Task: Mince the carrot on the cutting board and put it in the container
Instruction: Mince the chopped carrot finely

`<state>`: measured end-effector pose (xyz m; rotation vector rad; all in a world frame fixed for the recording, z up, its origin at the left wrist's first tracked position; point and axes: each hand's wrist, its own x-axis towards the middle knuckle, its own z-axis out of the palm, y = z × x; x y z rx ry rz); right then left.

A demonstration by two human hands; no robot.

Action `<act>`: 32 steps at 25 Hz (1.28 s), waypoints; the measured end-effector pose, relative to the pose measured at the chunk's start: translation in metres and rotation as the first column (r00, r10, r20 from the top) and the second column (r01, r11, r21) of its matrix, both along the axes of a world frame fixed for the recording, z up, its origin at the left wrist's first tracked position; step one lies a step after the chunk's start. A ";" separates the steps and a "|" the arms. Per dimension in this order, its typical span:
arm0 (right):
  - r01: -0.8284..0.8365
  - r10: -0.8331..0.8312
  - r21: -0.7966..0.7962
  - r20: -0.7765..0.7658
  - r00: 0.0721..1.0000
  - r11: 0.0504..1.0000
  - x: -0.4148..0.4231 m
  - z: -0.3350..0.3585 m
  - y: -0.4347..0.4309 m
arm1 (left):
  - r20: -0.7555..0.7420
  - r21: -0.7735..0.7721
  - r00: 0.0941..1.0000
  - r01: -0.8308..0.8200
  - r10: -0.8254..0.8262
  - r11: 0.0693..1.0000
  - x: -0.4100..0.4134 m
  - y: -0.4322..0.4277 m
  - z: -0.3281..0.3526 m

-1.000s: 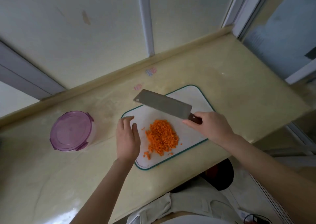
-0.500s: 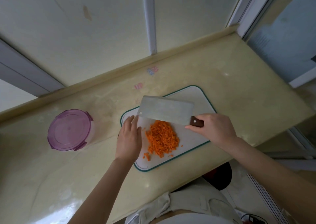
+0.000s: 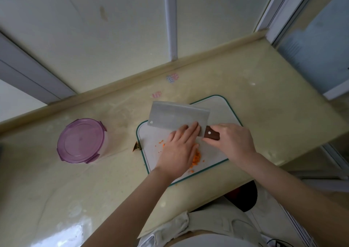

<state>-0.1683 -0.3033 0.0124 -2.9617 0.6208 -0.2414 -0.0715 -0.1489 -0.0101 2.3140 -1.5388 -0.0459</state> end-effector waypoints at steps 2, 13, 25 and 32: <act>0.004 -0.004 -0.005 -0.001 1.000 1.000 0.001 0.000 -0.001 | 0.015 0.005 1.000 0.021 -0.021 1.000 0.001 0.009 -0.010; 0.277 -0.240 0.957 -0.251 0.938 0.081 0.026 0.021 -0.015 | -0.001 0.140 0.964 -0.262 0.265 0.955 0.021 0.058 -0.054; 0.216 -0.045 0.829 -0.225 0.973 0.515 0.128 0.001 -0.035 | -0.100 0.304 0.926 -0.321 0.365 0.897 0.059 0.045 -0.065; 0.440 0.285 0.887 -0.461 0.840 0.140 0.154 0.006 -0.041 | -0.251 -0.084 0.769 -0.623 0.588 0.778 0.085 0.028 -0.032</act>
